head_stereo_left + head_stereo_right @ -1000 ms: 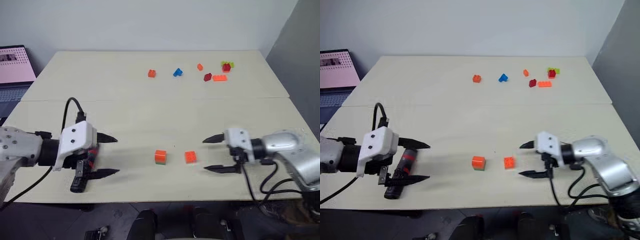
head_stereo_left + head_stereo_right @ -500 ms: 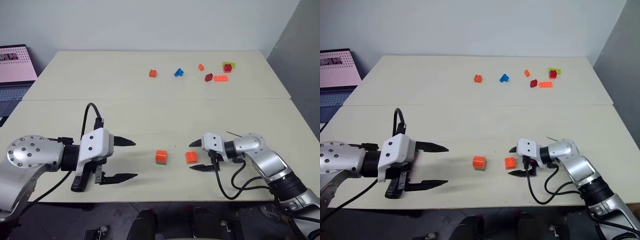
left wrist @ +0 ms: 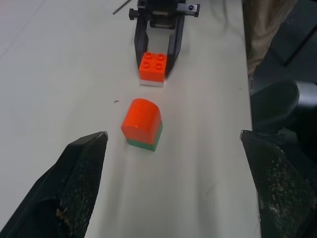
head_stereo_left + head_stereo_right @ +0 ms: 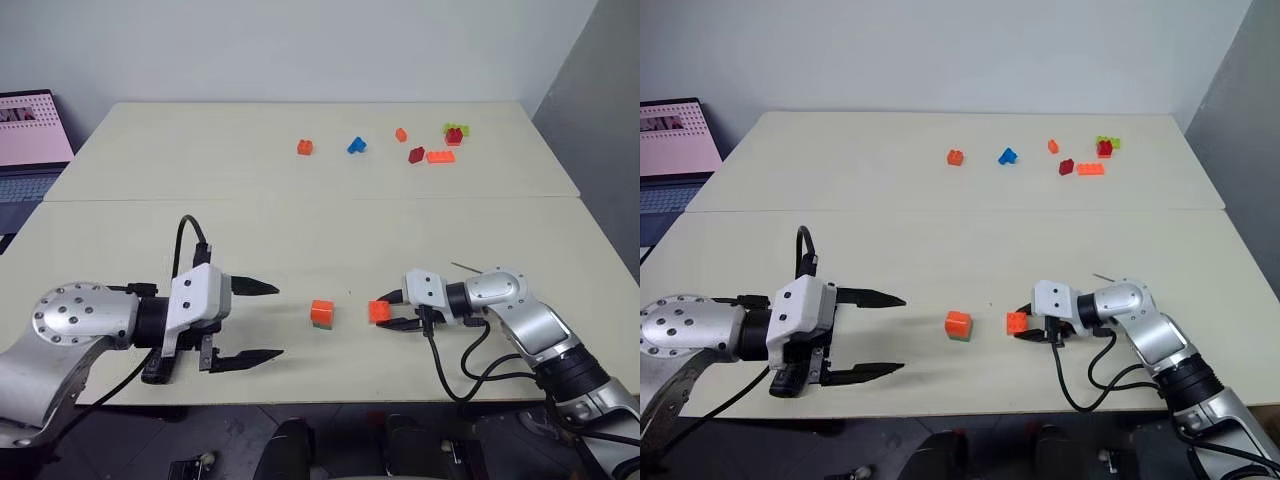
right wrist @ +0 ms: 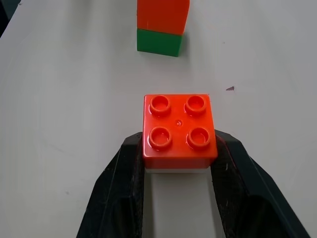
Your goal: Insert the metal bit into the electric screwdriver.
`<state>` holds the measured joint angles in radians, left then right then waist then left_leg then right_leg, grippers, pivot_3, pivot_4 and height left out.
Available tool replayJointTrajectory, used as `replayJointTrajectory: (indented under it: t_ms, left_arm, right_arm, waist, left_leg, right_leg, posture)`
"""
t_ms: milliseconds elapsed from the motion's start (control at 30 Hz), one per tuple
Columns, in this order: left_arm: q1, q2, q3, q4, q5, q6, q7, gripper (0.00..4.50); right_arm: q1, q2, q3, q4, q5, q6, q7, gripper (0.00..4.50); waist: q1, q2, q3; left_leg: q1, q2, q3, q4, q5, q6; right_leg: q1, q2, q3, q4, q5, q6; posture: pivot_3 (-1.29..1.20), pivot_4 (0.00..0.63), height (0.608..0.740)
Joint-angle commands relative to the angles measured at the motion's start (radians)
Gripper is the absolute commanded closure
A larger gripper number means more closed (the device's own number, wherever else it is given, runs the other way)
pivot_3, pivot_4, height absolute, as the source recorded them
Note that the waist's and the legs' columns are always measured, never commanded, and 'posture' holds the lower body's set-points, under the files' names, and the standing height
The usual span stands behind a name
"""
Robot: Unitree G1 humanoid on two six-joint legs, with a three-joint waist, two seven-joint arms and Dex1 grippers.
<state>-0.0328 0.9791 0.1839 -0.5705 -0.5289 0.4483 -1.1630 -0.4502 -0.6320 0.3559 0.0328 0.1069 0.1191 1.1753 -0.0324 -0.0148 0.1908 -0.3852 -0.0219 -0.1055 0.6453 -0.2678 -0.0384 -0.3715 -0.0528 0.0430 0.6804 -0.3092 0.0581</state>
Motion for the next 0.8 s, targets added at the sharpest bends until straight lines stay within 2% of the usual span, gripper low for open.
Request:
replayJointTrajectory:
  t_ms: [33,133,367,567,767,800]
  left_arm:
    - [-0.043,-0.042,-0.008,-0.023,-0.031,-0.002,0.049,0.0]
    - [-0.114,-0.112,-0.035,-0.026,-0.064,0.03,0.116,0.0]
    - [-0.253,-0.216,-0.143,0.018,-0.022,0.039,0.204,0.0]
    - [-0.317,-0.25,-0.196,0.051,-0.005,0.034,0.207,0.0]
    - [-0.335,-0.25,-0.209,0.058,0.004,0.036,0.205,0.0]
    - [-0.334,-0.247,-0.21,0.057,0.009,0.035,0.206,0.0]
  right_arm:
    - [0.009,-0.041,-0.17,-0.103,0.092,0.077,-0.055,3.04]
    - [0.043,-0.096,-0.359,-0.105,0.138,0.15,-0.152,3.04]
    - [0.131,-0.155,-0.605,0.064,0.045,0.125,-0.437,3.04]
    - [0.14,-0.082,-0.652,0.175,0.008,0.2,-0.658,3.04]
    - [0.077,-0.022,-0.67,0.309,0.026,0.254,-0.753,3.04]
    - [0.07,-0.016,-0.673,0.33,0.033,0.256,-0.758,2.69]
  waist:
    - [0.001,0.0,0.0]
    - [0.011,0.0,0.0]
    - [0.007,-0.001,-0.001]
    - [-0.009,-0.001,-0.001]
    - [-0.015,-0.001,-0.001]
    - [-0.015,-0.001,-0.001]
  left_leg:
    - [0.0,0.0,0.0,0.0,0.0,0.0]
    - [0.0,-0.001,-0.001,0.001,0.0,0.0]
    - [0.0,-0.001,0.0,0.001,0.0,0.0]
    - [0.001,-0.001,0.003,0.001,0.0,0.0]
    - [0.002,-0.001,0.005,0.001,0.001,0.0]
    - [0.002,-0.001,0.006,0.001,0.001,0.0]
  right_leg:
    - [0.0,0.0,0.0,0.0,0.0,0.0]
    - [0.001,-0.001,-0.001,0.0,0.0,0.0]
    - [0.002,0.0,0.0,0.0,0.001,0.001]
    - [0.002,0.0,0.003,0.0,0.001,0.001]
    - [0.002,0.001,0.003,0.001,0.001,0.001]
    - [0.002,0.0,0.003,0.001,0.001,0.001]
  posture:
    - [0.0,0.15,0.74]
    - [0.0,0.15,0.74]
    - [0.0,0.15,0.74]
    - [0.0,0.15,0.74]
    - [0.0,0.15,0.74]
    - [0.0,0.15,0.74]
